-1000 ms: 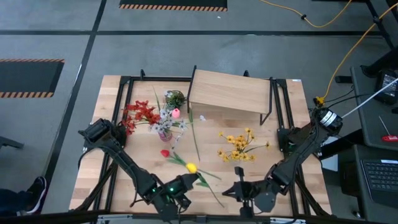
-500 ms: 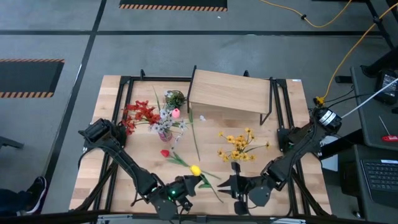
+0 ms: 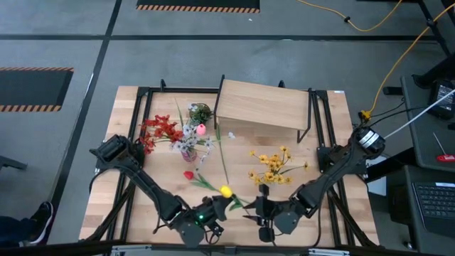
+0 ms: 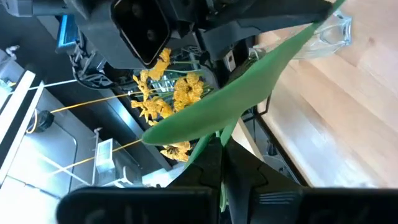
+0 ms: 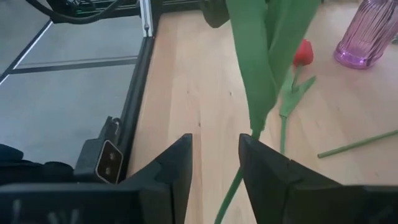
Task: Pick and place flowers into a vace then onto a shelf
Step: Put the yellow flower into the transparent vase
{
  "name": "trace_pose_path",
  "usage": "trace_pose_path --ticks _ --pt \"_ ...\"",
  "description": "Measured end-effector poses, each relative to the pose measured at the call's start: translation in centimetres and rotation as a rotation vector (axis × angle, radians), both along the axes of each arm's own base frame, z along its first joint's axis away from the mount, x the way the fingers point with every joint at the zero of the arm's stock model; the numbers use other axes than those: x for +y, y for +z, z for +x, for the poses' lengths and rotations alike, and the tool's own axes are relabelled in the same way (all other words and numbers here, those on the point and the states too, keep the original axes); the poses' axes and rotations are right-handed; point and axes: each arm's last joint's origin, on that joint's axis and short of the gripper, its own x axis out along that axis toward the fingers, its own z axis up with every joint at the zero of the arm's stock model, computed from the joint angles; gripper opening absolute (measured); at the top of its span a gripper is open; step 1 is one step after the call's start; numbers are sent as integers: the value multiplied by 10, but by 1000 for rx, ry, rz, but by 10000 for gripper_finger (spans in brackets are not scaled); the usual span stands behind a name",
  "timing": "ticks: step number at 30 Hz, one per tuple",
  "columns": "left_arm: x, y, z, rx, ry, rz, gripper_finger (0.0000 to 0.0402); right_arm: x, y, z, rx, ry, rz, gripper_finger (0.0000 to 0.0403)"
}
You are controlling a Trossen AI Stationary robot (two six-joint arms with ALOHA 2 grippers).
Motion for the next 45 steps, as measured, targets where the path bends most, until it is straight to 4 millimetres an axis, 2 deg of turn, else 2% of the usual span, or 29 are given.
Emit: trace_pose_path --ticks 13,21,26,31,45 --pt "-1 2 -1 -19 17 -1 3 0 0 0 6 42 -37 133" --pt "-1 2 -1 -17 10 -4 3 12 7 -13 -8 125 -43 133" --pt "-2 2 0 -12 -8 -9 3 11 15 -17 -56 69 -113 133" --pt "-2 2 0 -13 -5 -9 3 6 13 -15 -46 38 -129 133" --pt "-2 2 0 -7 -5 2 3 -8 10 -5 -10 -58 -40 133"
